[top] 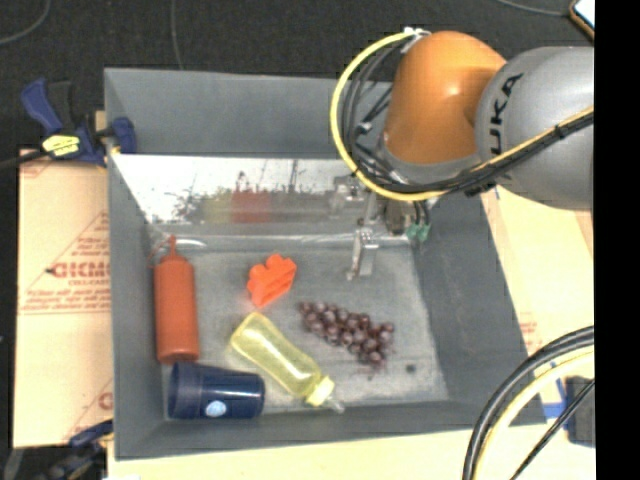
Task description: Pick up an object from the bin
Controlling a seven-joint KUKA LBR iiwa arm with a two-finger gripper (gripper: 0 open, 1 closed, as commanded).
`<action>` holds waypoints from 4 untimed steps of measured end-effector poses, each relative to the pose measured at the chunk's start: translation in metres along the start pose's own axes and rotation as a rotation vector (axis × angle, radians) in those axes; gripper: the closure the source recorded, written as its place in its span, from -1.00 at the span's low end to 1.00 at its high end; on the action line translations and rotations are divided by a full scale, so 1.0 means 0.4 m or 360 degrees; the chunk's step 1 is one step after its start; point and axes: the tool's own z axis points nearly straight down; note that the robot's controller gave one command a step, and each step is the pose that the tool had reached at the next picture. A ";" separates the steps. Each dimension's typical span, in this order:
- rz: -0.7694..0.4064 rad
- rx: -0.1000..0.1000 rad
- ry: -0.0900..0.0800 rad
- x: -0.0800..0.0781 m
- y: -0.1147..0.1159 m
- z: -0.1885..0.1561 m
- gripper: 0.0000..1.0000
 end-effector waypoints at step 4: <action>0.0289 -0.0005 -0.0024 0.232 -0.067 0.337 -1.00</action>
Offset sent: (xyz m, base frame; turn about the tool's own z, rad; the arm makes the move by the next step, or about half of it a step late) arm -0.0700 -0.0348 -0.0779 0.0546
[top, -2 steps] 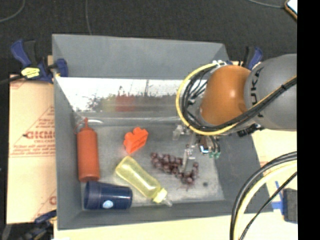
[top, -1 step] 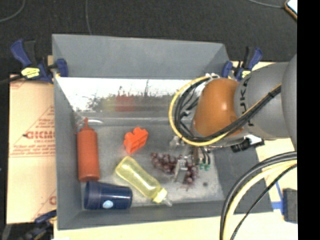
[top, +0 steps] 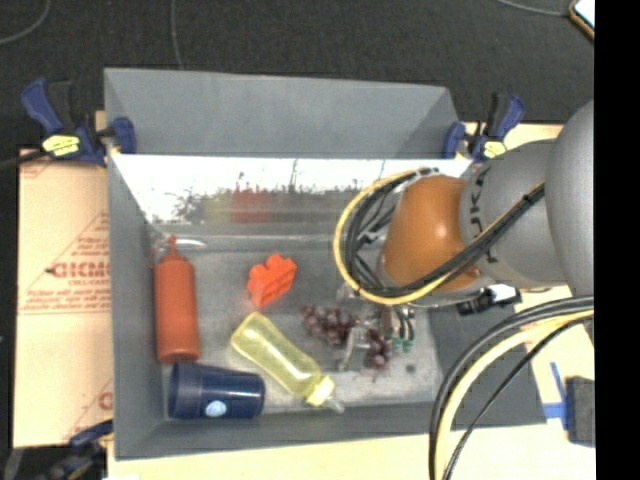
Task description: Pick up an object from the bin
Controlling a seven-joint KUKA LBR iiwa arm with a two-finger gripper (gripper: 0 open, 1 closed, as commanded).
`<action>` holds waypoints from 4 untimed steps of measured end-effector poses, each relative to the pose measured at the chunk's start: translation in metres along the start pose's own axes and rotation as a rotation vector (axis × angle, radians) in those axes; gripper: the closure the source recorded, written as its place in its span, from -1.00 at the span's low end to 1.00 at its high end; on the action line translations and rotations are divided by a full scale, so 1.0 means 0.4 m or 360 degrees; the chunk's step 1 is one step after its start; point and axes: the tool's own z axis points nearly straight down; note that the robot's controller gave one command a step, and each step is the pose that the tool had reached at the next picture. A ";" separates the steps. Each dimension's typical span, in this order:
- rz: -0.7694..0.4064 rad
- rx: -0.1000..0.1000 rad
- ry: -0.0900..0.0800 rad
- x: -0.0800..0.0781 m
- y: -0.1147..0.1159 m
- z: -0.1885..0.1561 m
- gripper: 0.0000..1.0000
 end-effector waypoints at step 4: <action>0.0346 0.0003 0.0023 0.004 0.003 -0.168 1.00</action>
Offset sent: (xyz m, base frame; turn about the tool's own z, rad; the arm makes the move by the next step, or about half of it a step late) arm 0.0000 0.0000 0.0000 0.0000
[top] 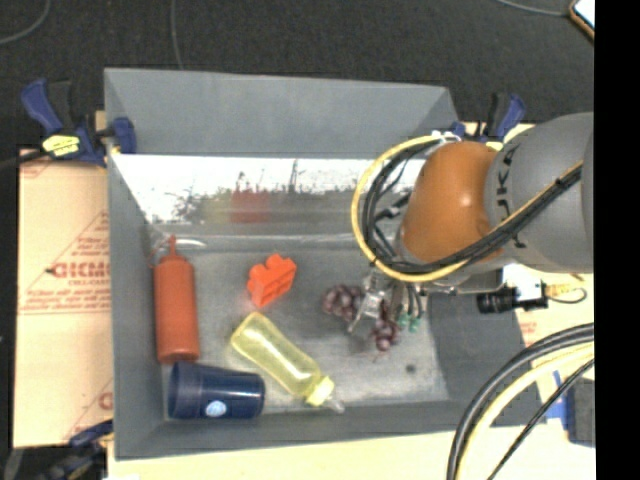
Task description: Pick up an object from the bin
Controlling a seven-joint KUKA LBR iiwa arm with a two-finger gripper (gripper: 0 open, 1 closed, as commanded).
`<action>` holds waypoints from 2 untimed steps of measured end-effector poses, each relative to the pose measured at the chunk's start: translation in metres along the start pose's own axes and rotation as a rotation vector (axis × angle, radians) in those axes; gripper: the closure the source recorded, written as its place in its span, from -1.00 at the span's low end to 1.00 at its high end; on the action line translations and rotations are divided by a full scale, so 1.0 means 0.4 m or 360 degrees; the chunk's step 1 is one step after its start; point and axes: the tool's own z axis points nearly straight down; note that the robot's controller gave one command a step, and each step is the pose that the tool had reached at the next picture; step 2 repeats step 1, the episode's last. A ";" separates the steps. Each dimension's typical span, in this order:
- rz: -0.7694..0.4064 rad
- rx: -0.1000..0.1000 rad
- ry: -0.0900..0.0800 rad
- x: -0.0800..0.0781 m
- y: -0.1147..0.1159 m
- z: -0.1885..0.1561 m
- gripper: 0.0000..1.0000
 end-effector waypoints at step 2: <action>-0.0006 -0.0001 0.0001 -0.001 0.000 -0.080 1.00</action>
Offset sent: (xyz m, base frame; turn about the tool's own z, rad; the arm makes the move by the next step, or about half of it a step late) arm 0.0008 -0.0003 0.0525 -0.0026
